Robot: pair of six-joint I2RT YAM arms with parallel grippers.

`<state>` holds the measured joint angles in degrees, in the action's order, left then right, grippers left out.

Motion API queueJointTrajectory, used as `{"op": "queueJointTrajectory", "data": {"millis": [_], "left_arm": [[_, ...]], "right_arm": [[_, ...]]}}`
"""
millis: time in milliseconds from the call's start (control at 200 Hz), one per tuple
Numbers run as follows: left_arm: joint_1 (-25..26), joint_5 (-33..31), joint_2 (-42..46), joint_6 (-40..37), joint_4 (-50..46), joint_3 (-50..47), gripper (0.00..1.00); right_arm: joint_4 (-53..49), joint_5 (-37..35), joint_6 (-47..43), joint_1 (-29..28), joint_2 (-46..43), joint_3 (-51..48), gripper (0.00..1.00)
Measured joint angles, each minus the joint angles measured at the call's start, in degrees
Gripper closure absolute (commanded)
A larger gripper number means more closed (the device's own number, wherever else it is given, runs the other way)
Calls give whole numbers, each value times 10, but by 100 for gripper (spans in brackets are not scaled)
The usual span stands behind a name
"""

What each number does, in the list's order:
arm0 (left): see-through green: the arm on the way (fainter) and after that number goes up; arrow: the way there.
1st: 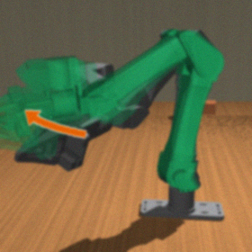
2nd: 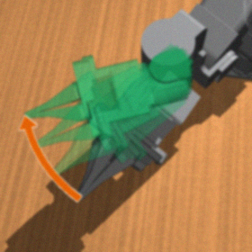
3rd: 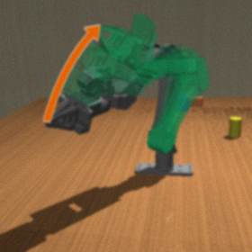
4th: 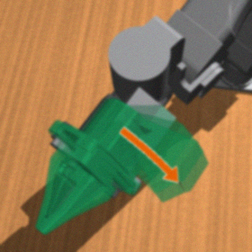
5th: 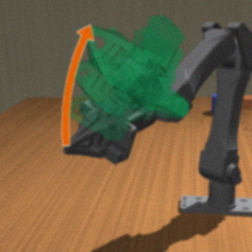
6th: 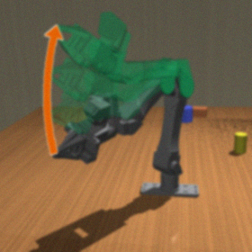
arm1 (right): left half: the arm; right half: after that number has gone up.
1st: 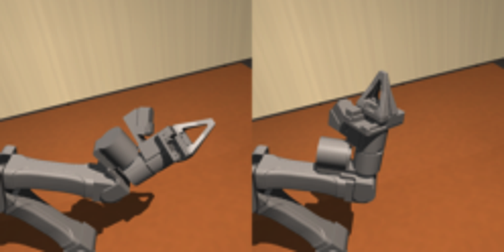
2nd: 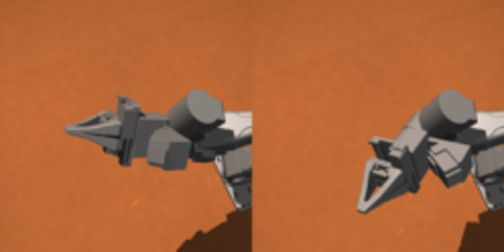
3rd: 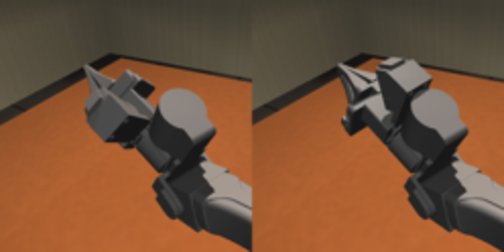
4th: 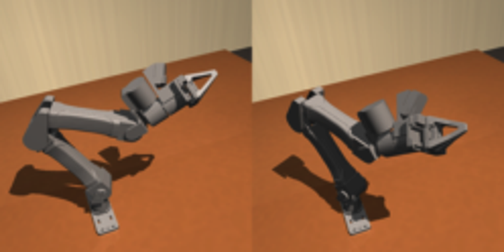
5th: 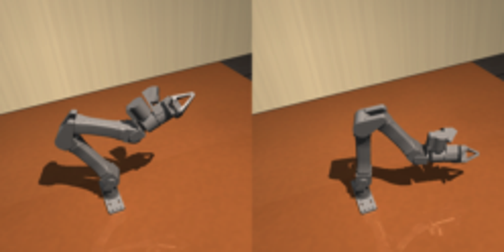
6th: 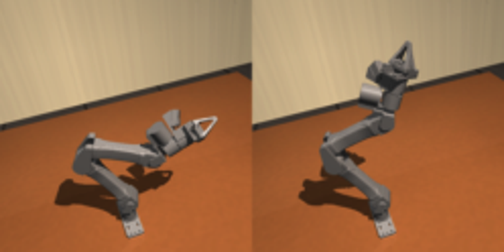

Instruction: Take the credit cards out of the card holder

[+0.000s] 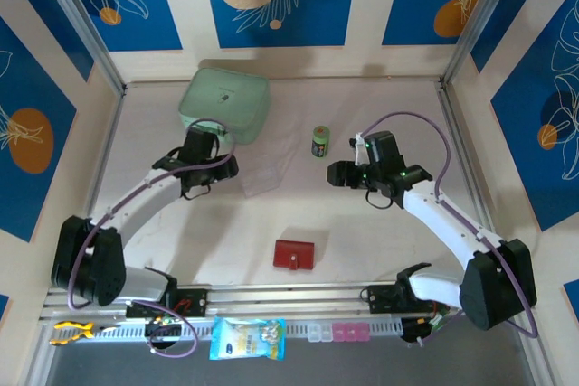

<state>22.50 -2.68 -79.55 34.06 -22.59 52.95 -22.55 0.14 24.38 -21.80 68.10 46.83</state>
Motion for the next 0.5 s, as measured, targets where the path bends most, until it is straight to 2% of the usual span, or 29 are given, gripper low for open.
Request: {"op": "queueJointTrajectory", "data": {"millis": [360, 500], "left_arm": [[49, -8, -81, 61, -29, 53, 70], [55, -8, -114, 66, -35, 69, 73]], "right_arm": [[-12, -11, 17, -11, 0, 0, 39], [-12, -14, 17, -11, 0, 0, 39]]}}
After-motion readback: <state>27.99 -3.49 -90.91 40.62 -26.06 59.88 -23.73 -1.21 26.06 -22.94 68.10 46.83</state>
